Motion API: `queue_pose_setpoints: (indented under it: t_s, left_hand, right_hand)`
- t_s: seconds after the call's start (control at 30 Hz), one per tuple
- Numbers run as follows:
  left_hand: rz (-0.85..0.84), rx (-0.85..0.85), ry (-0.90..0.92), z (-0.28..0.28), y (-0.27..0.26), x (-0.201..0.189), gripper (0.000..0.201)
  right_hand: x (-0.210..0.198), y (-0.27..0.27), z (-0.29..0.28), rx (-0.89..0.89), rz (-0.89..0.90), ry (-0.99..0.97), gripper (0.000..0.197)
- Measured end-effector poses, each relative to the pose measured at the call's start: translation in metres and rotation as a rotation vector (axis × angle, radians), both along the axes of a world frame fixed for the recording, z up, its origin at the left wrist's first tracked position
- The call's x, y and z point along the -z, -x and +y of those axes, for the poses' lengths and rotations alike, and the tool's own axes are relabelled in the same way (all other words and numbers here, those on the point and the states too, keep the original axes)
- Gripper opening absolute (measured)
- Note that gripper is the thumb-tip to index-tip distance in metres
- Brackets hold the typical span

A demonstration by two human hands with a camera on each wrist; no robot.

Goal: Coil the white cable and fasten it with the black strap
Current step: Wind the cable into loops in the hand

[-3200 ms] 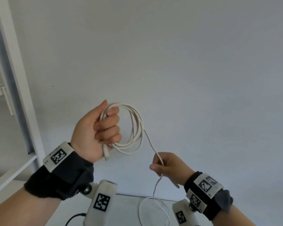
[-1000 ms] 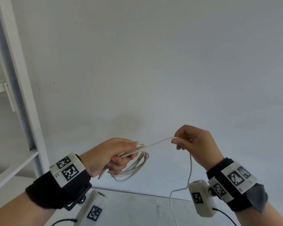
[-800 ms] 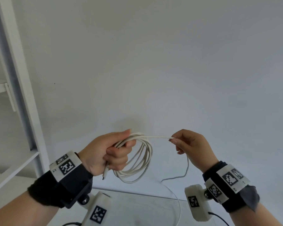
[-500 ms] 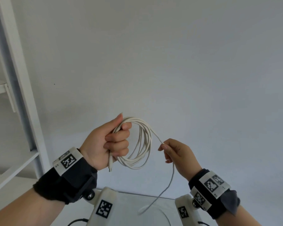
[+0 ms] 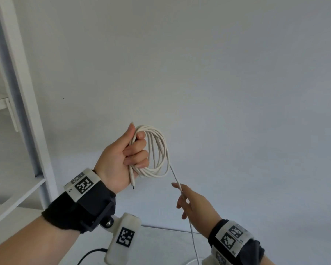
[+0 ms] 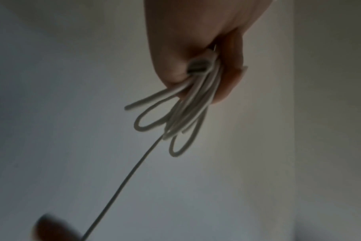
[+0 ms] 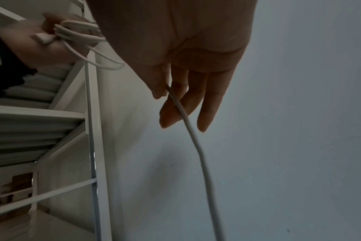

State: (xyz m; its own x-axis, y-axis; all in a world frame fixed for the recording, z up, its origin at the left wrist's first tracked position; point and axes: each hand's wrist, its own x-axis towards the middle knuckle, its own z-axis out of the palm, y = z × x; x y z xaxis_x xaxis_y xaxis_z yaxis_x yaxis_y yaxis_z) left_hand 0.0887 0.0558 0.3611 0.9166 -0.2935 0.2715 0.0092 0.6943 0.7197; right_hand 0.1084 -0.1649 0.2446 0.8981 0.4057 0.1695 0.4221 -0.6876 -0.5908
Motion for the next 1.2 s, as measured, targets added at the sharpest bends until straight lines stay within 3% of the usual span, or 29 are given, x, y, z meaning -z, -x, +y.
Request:
queue_pose_setpoints:
  t_s: [0.13,0.33,0.5,0.6,0.8,0.93,1.03,1.2]
  left_hand:
    - [-0.034,-0.117,0.006,0.002,-0.004,-0.006,0.038]
    - [-0.097,-0.176,-0.056,0.001,-0.010,0.000,0.030]
    - [-0.138,-0.268,-0.211,0.002,-0.013,0.009,0.024]
    - [-0.125,-0.335,-0.301,0.000,-0.011,0.012,0.019]
    - [-0.131,-0.415,-0.548,-0.007,-0.004,0.016,0.022]
    - [-0.231,-0.411,-0.800,-0.012,0.003,0.020,0.024]
    - [-0.297,-0.398,-0.967,-0.017,0.007,0.023,0.026]
    - [-0.374,-0.334,-1.045,-0.024,0.013,0.025,0.019]
  right_hand:
    - [0.011,0.011,0.003,-0.028,0.095,0.150,0.052]
    - [0.003,0.030,0.014,-0.092,0.086,0.279,0.065]
    - [-0.019,0.049,0.026,-0.142,-0.007,0.244,0.041]
    - [-0.039,0.058,0.031,-0.153,-0.049,0.240,0.038]
    - [-0.058,0.063,0.035,-0.149,-0.341,0.190,0.033]
    - [-0.072,0.057,0.032,-0.114,-0.482,0.207,0.042]
    - [-0.086,0.056,0.033,-0.104,-0.554,0.163,0.026]
    - [-0.095,0.061,0.033,-0.113,-0.542,0.108,0.019]
